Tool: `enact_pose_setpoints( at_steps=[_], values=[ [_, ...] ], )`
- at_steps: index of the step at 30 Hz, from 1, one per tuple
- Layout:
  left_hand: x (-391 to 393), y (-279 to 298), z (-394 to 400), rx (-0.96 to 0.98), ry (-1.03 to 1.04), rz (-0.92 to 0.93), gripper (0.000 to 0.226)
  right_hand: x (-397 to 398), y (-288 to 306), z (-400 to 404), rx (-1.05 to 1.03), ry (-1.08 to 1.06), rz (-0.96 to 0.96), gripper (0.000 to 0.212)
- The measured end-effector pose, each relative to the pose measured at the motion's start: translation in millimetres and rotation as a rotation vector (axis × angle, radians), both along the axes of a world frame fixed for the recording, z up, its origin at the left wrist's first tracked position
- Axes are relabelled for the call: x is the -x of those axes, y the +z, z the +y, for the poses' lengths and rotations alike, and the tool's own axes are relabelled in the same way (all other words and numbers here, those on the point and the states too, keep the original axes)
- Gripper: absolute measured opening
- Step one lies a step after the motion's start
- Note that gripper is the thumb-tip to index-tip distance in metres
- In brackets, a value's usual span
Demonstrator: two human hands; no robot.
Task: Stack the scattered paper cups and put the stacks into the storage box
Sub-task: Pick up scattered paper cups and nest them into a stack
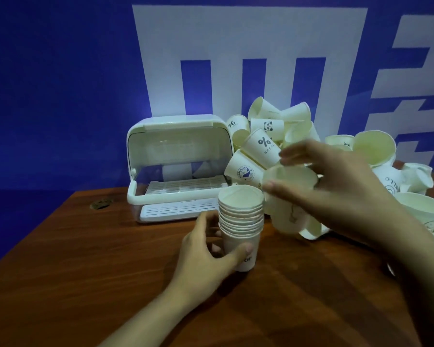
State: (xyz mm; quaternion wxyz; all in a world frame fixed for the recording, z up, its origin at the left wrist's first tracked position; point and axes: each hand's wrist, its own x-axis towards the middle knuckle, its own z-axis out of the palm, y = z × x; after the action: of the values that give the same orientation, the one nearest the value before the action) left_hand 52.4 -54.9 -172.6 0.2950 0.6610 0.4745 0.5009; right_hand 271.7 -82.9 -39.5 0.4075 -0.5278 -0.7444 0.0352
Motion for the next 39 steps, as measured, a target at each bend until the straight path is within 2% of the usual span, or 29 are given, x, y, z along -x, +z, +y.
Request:
enact_pose_setpoints(
  at_steps=[4,7,11,14,16,20,25,27,29,32,34,35,37,39],
  values=[
    [0.5,-0.1,0.8,0.030,-0.022,-0.027,0.054,27.9,17.2,19.0,-0.301,-0.004,0.284,0.054],
    [-0.3,-2.1,0.6,0.014,-0.051,-0.004,0.053,39.2,16.5,27.1,-0.329,0.019,0.417,0.047],
    [0.7,-2.0,4.4,0.043,-0.036,-0.033,0.044,47.7,-12.2,37.9,-0.169,0.014,0.241,0.056],
    [0.8,0.5,2.8,0.063,-0.047,0.008,0.041,38.6,-18.7,40.8,-0.134,0.002,0.295,0.052],
    [0.0,-0.1,0.6,0.034,-0.031,0.046,0.056,33.9,-16.6,39.2,-0.086,0.019,0.354,0.057],
    [-0.3,-2.1,-1.6,-0.001,-0.046,0.089,0.091,36.6,-20.8,38.7,-0.061,0.096,0.280,0.056],
    [-1.4,1.9,-3.4,-0.009,-0.047,0.035,0.063,34.7,-28.0,41.9,0.074,0.077,-0.034,0.059],
    [-1.0,1.0,-1.7,-0.011,-0.026,0.016,0.053,38.5,-30.4,41.0,0.123,0.114,-0.068,0.059],
    [-1.4,-0.1,-0.4,-0.019,-0.023,0.033,0.054,40.7,-31.8,41.4,0.116,0.125,-0.072,0.056],
    [-3.3,-2.3,-0.4,-0.022,-0.053,0.034,0.071,39.2,-34.7,42.7,0.111,0.170,-0.037,0.058],
    [-4.3,-2.3,-1.5,-0.026,-0.075,0.021,0.075,34.7,-35.7,43.9,0.091,0.235,0.097,0.059],
    [-4.4,-1.3,-2.4,-0.026,-0.078,0.024,0.076,30.4,-36.0,46.4,0.041,0.228,0.196,0.051],
    [-3.8,0.6,-3.6,-0.046,-0.069,0.048,0.076,16.3,-37.5,56.6,-0.114,0.068,0.298,0.035],
    [-2.5,1.4,-3.8,-0.054,-0.053,0.070,0.076,-2.1,-44.7,71.8,-0.157,-0.208,0.175,0.037]
  ],
)
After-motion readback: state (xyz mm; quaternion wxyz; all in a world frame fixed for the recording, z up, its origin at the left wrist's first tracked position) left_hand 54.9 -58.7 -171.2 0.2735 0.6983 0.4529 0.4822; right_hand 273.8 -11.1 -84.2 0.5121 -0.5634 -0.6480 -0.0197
